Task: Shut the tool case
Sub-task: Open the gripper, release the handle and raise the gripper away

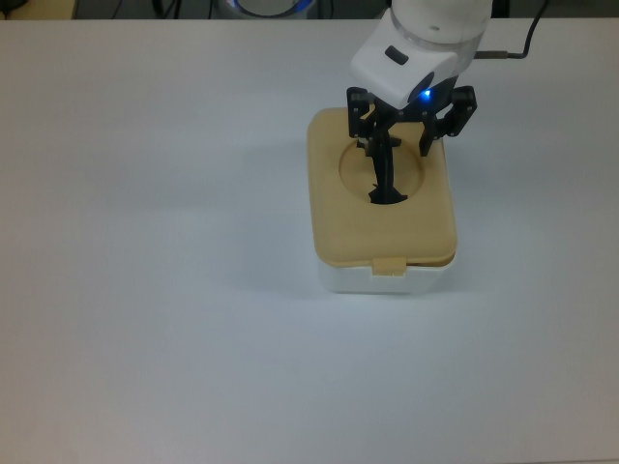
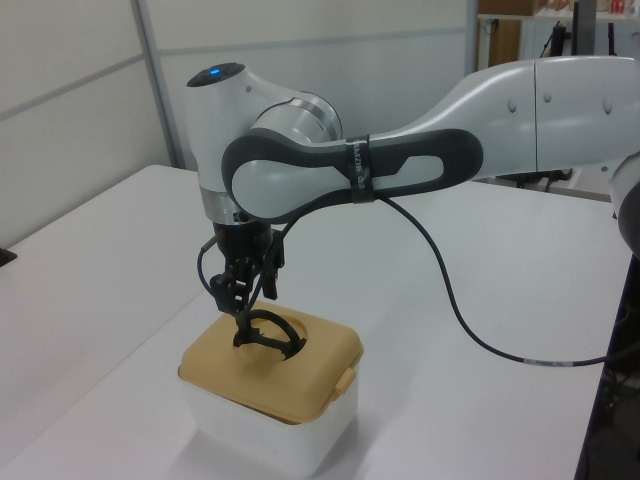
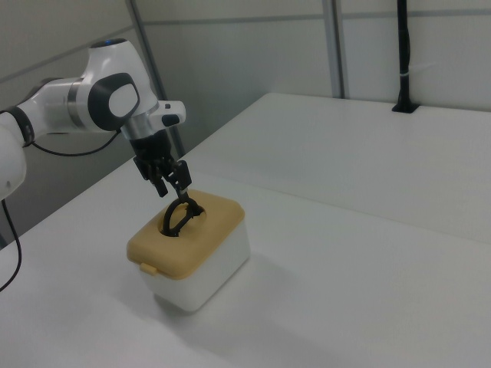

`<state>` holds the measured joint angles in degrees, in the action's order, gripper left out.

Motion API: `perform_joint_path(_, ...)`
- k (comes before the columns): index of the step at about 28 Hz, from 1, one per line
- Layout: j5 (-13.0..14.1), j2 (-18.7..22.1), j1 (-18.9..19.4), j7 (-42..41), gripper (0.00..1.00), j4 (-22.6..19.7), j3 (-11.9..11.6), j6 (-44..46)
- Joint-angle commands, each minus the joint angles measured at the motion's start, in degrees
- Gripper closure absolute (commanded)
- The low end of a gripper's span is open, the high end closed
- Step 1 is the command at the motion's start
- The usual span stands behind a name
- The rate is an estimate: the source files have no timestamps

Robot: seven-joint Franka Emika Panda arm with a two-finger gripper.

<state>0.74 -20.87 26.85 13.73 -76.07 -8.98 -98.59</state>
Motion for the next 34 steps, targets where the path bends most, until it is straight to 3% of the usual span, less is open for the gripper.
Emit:
perform_joint_path(1, -1.61, 0.92, 0.58, 1.21, 0.0, -0.84, -0.25, 1.47)
perform_joint_path(8, -1.7, 2.5, 0.14, 0.77, 0.0, -0.66, -0.69, 4.02)
perform_joint_path(17, -1.88, 6.9, -3.46, -4.5, 0.0, -0.75, -0.78, 9.11)
perform_joint_path(34, -1.88, 10.77, -16.56, -18.3, 0.0, -0.93, -0.69, 14.56)
